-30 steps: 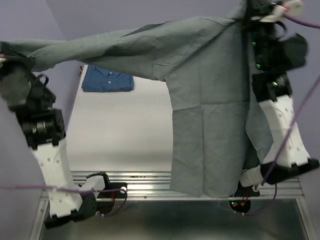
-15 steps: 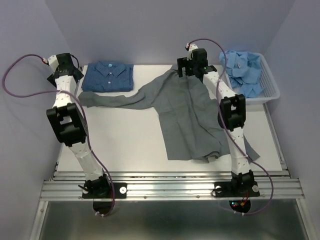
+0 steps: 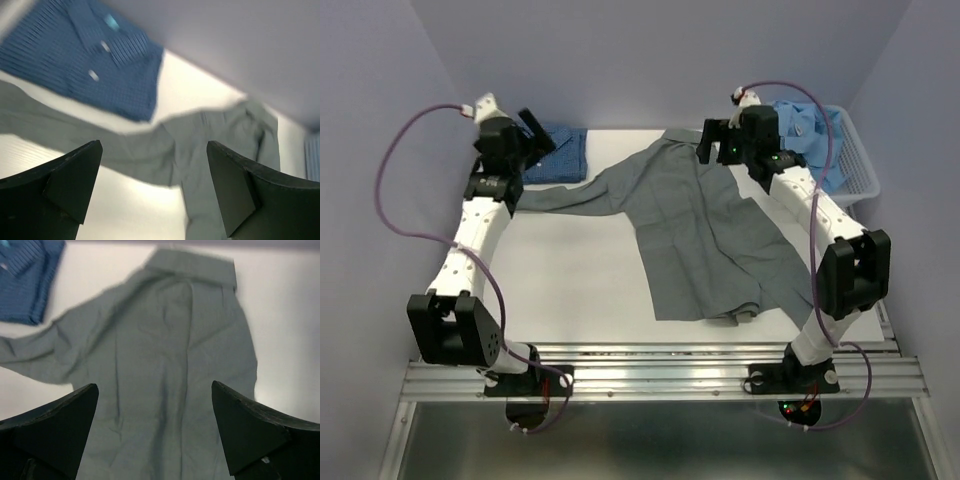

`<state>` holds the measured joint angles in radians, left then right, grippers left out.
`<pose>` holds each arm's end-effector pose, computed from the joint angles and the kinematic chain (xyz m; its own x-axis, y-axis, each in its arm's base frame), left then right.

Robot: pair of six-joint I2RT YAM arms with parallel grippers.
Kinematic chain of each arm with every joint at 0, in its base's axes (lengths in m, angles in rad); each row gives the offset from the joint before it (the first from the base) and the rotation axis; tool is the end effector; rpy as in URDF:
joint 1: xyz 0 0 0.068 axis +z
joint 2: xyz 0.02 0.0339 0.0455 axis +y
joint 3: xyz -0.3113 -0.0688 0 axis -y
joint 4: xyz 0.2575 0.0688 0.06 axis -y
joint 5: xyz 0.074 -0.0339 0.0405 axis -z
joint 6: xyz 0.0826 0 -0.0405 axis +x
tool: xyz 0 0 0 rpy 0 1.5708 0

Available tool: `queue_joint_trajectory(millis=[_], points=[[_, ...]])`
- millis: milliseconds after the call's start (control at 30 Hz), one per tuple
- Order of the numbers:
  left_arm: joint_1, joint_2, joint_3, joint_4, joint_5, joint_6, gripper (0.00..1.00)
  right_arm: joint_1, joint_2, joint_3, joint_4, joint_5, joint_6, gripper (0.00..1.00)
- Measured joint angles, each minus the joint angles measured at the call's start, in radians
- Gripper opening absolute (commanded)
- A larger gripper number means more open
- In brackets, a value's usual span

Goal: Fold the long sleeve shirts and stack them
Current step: Flatten the shirt out

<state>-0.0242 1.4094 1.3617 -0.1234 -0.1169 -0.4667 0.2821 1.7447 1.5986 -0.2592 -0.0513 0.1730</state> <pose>0.3839 0.0003 0.4418 -0.1111 -0.4443 -0.8890 -0.1577 0.8910 -0.4256 0.4610 0.1380 0.3803 -0.4287 0.0547 -0.9018 -0.2533 0.9509 0.1781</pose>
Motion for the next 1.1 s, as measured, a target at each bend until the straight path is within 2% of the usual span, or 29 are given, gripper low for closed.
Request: queue_joint_trajectory(millis=[133,200,333,433,700,833,1000,1100], points=[[-0.179,0.079,-0.136,0.027,0.094,-0.016,0.99,0.012,-0.003,-0.175,-0.092,0.088,0.050,1.00],[-0.286,0.167,-0.175,0.027,0.148,-0.018,0.99,0.014,-0.003,-0.267,-0.157,0.139,0.070,1.00],[-0.404,0.318,-0.158,0.035,0.224,-0.014,0.99,0.020,-0.016,-0.403,-0.230,0.268,0.118,1.00],[-0.467,0.452,-0.069,0.030,0.281,-0.003,0.99,0.020,-0.018,-0.433,-0.253,0.328,0.144,1.00],[-0.538,0.608,0.101,0.023,0.296,0.045,0.99,0.020,-0.006,-0.436,-0.256,0.451,0.173,1.00],[-0.545,0.681,0.160,0.007,0.268,0.059,0.99,0.020,0.022,-0.436,-0.246,0.455,0.175,1.00],[-0.544,0.702,0.154,-0.008,0.238,0.080,0.99,0.020,0.073,-0.434,-0.198,0.359,0.174,1.00],[-0.544,0.637,0.033,0.055,0.239,0.080,0.99,0.019,0.139,-0.366,-0.170,0.303,0.167,1.00]])
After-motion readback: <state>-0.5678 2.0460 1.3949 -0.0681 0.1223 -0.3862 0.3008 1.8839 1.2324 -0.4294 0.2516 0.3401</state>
